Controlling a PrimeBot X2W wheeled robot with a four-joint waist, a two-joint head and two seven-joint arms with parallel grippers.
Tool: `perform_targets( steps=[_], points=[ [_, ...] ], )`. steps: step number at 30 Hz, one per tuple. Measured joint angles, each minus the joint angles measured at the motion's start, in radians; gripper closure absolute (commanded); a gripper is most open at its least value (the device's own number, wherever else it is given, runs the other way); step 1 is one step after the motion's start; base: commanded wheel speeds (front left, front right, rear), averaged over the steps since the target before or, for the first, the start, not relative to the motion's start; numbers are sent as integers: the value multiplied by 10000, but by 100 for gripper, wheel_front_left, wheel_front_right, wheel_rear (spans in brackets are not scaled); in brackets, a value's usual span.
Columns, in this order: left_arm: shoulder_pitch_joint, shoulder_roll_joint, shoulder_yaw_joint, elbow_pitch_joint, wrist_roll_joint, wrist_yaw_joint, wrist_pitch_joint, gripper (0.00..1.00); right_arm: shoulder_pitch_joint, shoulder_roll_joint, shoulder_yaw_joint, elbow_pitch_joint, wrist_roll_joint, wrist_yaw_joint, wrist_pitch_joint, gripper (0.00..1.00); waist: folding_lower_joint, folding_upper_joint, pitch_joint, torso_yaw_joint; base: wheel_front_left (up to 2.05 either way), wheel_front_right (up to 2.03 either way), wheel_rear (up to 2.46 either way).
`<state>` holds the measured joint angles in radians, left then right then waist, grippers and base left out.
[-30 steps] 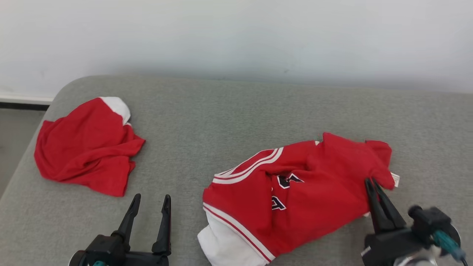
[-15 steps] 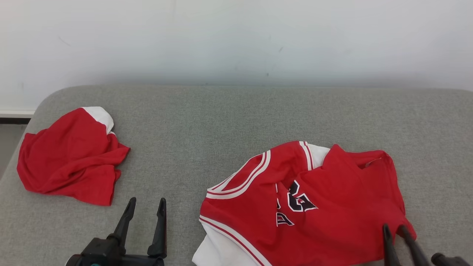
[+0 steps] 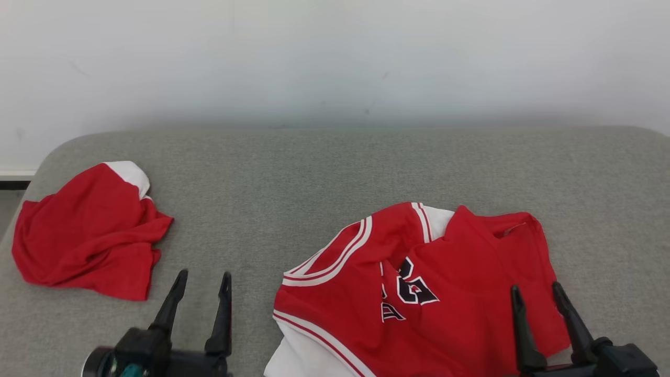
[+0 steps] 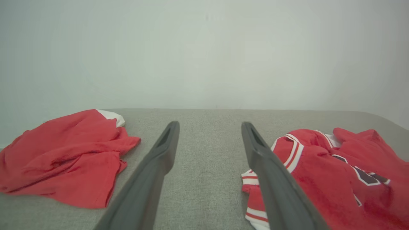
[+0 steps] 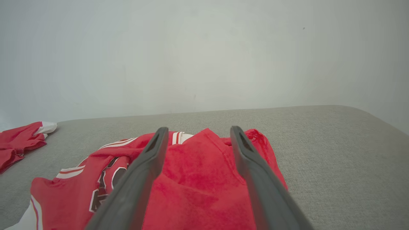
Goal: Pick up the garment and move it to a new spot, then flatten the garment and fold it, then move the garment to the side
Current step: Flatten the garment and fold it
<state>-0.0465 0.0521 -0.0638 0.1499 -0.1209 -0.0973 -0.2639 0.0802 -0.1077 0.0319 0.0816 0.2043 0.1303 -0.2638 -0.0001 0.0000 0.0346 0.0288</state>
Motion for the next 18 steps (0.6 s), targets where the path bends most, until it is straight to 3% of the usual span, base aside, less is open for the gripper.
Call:
perform_targets(
  steps=[8, 18],
  points=[
    [-1929, 194, -940, 667, 322, -261, 0, 0, -321, 33, 472, 75, -54, 0, -2, 0, 1, 0, 181, -524, 0, 0, 0],
    [-4533, 635, -3116, 3931, -180, -336, 42, 0, -785, 23, 903, 341, -54, 0, -2, 0, 2, 1, 591, -1456, 0, 0, 0]
  ],
)
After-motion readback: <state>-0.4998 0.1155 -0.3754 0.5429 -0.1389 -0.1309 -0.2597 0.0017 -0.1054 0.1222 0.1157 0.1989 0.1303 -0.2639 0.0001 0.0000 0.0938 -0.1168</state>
